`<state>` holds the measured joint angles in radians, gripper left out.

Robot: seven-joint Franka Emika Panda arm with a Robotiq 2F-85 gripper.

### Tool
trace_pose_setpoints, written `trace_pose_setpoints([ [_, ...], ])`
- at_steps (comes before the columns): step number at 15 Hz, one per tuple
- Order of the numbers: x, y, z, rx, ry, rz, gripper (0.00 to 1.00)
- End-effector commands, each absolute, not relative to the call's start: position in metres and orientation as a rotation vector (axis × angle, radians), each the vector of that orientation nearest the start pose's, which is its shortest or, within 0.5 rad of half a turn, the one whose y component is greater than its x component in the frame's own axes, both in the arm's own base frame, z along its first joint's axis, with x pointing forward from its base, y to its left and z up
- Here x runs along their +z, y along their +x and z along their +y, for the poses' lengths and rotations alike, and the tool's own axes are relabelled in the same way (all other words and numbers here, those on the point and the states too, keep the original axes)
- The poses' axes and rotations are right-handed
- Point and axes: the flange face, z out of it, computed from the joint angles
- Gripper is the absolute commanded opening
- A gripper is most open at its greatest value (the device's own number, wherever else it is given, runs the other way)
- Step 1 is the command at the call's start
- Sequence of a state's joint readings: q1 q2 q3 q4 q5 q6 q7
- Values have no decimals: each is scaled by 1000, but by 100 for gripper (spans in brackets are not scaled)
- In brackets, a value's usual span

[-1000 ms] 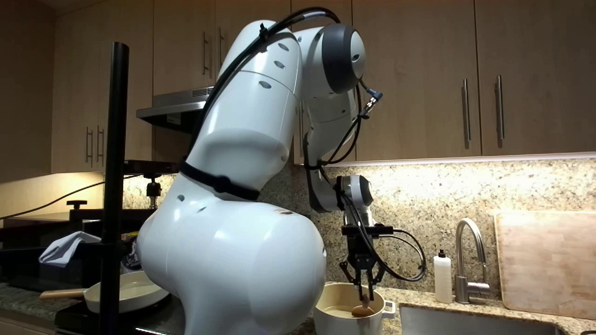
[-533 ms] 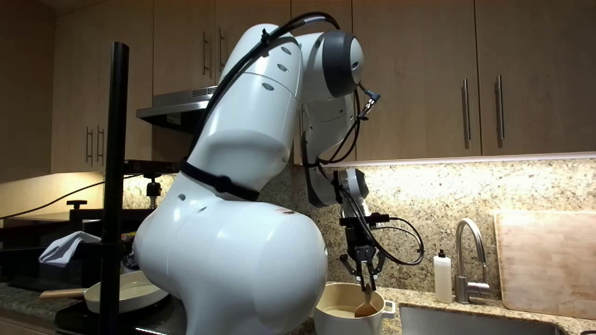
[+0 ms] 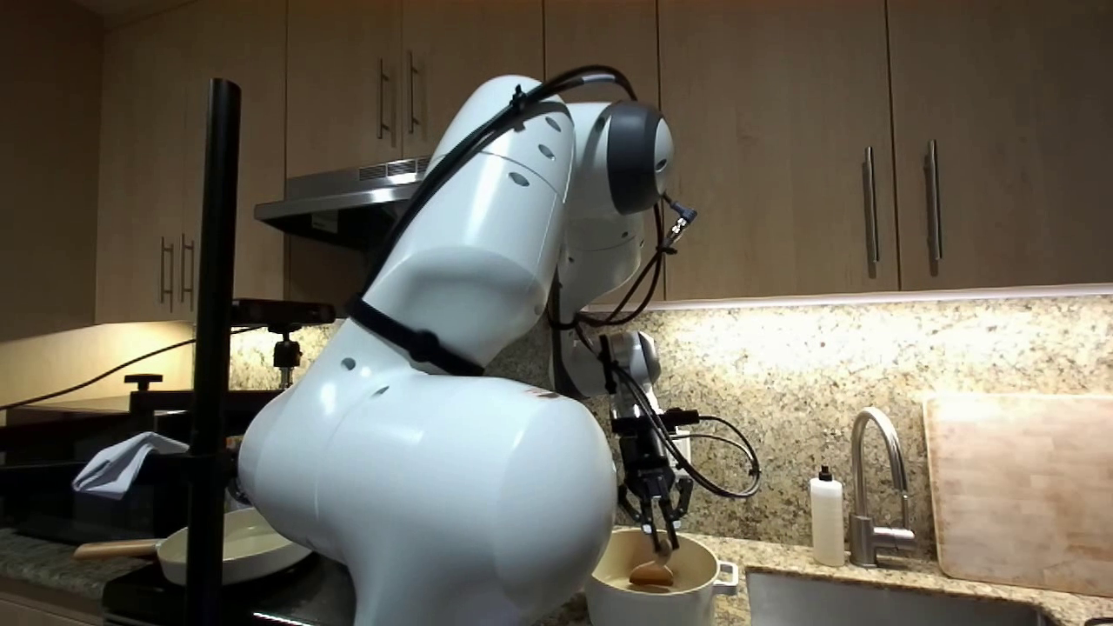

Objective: Use the wooden spoon to stir in the white pot

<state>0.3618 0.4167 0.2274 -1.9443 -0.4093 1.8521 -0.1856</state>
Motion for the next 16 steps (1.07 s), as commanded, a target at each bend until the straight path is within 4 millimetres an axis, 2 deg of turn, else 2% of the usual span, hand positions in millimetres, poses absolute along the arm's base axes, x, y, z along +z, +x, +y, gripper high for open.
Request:
trace_pose_setpoints([
  [1, 248, 466, 286, 738, -3032, -1659, 9],
  [5, 251, 448, 273, 717, -3099, -1551, 9],
  [9, 262, 447, 249, 723, -3166, -1406, 9],
  [11, 269, 453, 241, 720, -3189, -1361, 9],
  [13, 272, 468, 239, 734, -3182, -1368, 9],
  [16, 268, 482, 249, 767, -3151, -1424, 9],
])
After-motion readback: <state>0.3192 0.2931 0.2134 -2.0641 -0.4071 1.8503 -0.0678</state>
